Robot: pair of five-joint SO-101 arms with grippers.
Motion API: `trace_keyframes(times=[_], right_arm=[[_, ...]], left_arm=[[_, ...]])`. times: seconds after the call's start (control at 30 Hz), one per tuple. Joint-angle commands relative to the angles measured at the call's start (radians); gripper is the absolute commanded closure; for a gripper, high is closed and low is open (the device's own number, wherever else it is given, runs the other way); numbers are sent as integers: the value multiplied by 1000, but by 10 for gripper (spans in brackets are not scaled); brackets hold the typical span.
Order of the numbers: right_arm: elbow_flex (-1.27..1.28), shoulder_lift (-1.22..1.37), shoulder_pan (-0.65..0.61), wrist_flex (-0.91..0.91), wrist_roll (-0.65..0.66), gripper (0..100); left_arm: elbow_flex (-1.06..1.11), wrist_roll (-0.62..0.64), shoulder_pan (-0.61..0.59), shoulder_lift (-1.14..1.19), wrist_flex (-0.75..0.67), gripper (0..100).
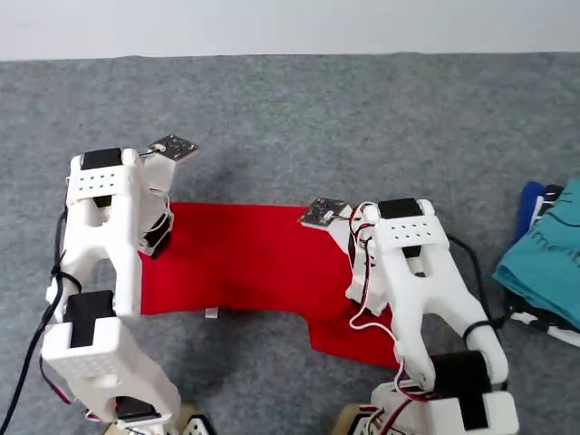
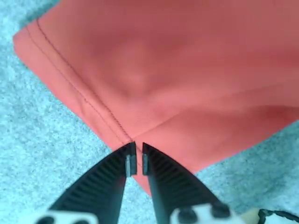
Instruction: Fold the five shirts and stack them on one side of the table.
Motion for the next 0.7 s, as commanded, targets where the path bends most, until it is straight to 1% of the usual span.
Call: trace_keyframes(times=[0.0, 0.07, 0.17, 0.33, 0.47, 0.57, 0.67], right_arm=[[-14, 27, 8, -27, -61, 891], [-18, 33, 12, -22, -118, 833], [-57, 21, 36, -13, -201, 795], [-158, 7, 79, 42, -215, 792], [-193, 10, 99, 22, -212, 792], [-195, 10, 93, -35, -210, 792], [-192, 24, 90, -120, -210, 792]], left_arm=[[-2, -8, 2, -55, -6, 972], [-2, -8, 2, -63, -6, 973], [-7, -8, 2, -63, -5, 973], [-7, -6, 2, -63, -5, 973], [-4, -2, 32, -63, -5, 973], [-2, 2, 68, -63, -5, 974], [-2, 37, 89, -63, -5, 974]])
